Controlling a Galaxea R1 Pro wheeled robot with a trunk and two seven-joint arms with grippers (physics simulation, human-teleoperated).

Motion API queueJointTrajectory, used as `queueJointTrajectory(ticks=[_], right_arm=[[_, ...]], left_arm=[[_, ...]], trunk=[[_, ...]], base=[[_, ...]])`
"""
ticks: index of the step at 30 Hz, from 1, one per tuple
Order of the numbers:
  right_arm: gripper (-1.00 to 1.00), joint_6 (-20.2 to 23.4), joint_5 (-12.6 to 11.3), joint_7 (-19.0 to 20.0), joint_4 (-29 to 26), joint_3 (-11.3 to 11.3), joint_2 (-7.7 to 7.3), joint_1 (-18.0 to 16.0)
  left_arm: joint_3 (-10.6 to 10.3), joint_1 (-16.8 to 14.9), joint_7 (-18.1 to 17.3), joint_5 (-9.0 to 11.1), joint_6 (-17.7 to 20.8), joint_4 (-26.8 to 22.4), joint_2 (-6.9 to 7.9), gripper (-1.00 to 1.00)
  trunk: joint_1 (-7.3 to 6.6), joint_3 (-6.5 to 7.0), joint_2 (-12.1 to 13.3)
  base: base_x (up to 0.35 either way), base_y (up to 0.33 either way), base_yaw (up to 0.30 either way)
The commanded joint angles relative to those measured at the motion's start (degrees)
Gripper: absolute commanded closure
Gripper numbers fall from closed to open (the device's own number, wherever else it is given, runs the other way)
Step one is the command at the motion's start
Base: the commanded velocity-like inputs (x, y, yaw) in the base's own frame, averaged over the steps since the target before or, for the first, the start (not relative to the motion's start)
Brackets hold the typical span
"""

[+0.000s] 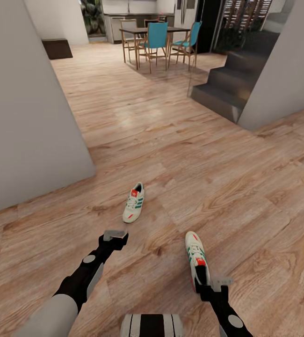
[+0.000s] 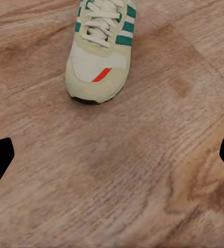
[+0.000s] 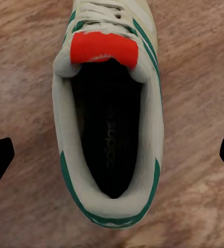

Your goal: Pick up the two gym shoes and the two sandals from the corridor floor and place them onto the hallstand (shoe rack) in the corridor, making sure they are on the rack and not on the floor. Arrange them so the two gym shoes are next to each other and the two sandals are next to each other.

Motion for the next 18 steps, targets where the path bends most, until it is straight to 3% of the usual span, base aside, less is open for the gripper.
queueJointTrajectory(ticks=[1,7,15,18], right_arm=[[-1.0,-0.2,0.0,0.0,0.0,0.0,0.0,0.0],[-1.0,-0.2,0.0,0.0,0.0,0.0,0.0,0.0],[-1.0,-0.2,0.0,0.0,0.0,0.0,0.0,0.0],[-1.0,-0.2,0.0,0.0,0.0,0.0,0.0,0.0]], left_arm=[[0.0,0.0,-0.1,0.0,-0.2,0.0,0.0,-1.0],[0.0,0.0,-0.1,0.0,-0.2,0.0,0.0,-1.0],[0.0,0.0,-0.1,-0.1,-0.2,0.0,0.0,-1.0],[0.0,0.0,-0.1,-0.1,-0.2,0.0,0.0,-1.0]], trunk=[[0.01,-0.36,0.0],[0.17,-2.22,-0.1],[0.17,-2.76,-0.1],[0.24,-3.68,-0.1]], base=[[0.0,0.0,0.0],[0.0,0.0,0.0],[0.0,0.0,0.0],[0.0,0.0,0.0]])
